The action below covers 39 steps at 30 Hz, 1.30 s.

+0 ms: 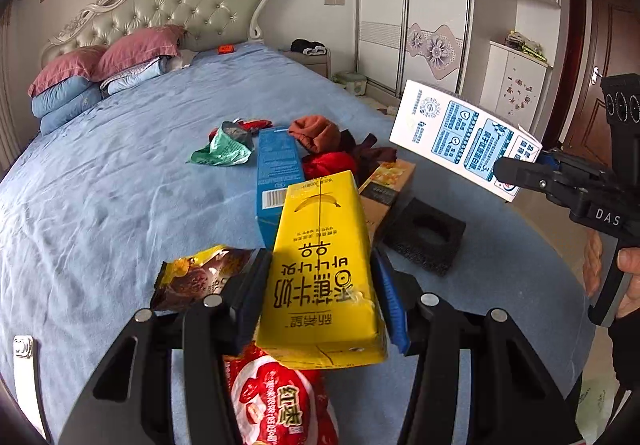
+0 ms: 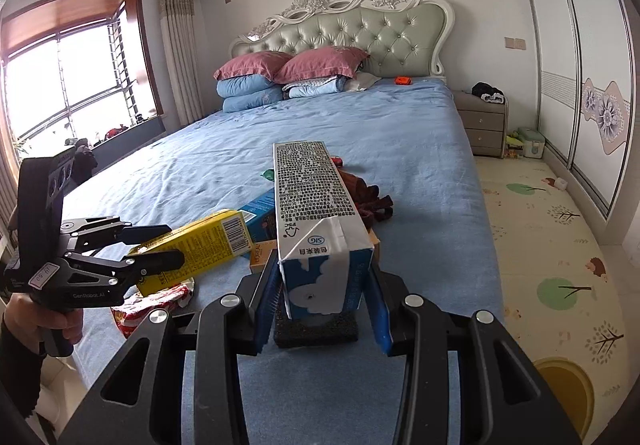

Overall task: Collect trash
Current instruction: 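Lift both cartons and carry them over the yellow bucket, then move both tools back to the bed and grasp the red snack bag with the left tool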

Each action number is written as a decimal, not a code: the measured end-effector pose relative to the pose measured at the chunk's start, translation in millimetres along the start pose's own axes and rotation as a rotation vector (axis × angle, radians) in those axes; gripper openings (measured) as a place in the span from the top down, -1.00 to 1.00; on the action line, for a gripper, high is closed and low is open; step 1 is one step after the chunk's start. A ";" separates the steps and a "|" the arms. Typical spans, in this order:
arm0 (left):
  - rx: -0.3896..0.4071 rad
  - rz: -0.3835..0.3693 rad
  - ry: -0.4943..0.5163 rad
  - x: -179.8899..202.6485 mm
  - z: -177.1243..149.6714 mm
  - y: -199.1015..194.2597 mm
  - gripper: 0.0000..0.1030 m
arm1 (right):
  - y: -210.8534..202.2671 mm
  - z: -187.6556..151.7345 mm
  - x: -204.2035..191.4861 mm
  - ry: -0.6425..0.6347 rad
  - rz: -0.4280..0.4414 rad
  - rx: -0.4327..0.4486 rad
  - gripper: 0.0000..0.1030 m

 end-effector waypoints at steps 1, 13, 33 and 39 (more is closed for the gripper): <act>0.006 -0.002 0.011 7.9 4.9 0.0 0.01 | -6.5 -1.4 6.3 0.002 -0.010 0.008 0.25; -0.019 -0.263 0.136 160.5 73.3 70.1 0.00 | -90.8 -49.7 136.3 0.085 -0.275 0.002 0.25; -0.450 -0.407 0.210 380.9 81.7 274.2 -0.75 | -117.6 -192.1 300.9 0.403 -0.541 -0.263 -0.51; -0.437 -0.419 0.205 367.6 83.0 256.2 -0.84 | -119.5 -192.3 295.8 0.396 -0.551 -0.258 -0.42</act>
Point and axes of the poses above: each gripper's, at about its wrist camera, not at the fingertips, and y roughly the way its jaws point, x to its right, z to its top, the point moved 1 cm from there along y, roughly the way its jaws point, and after that the axes turned 1 degree about y, right-handed, at the moved point
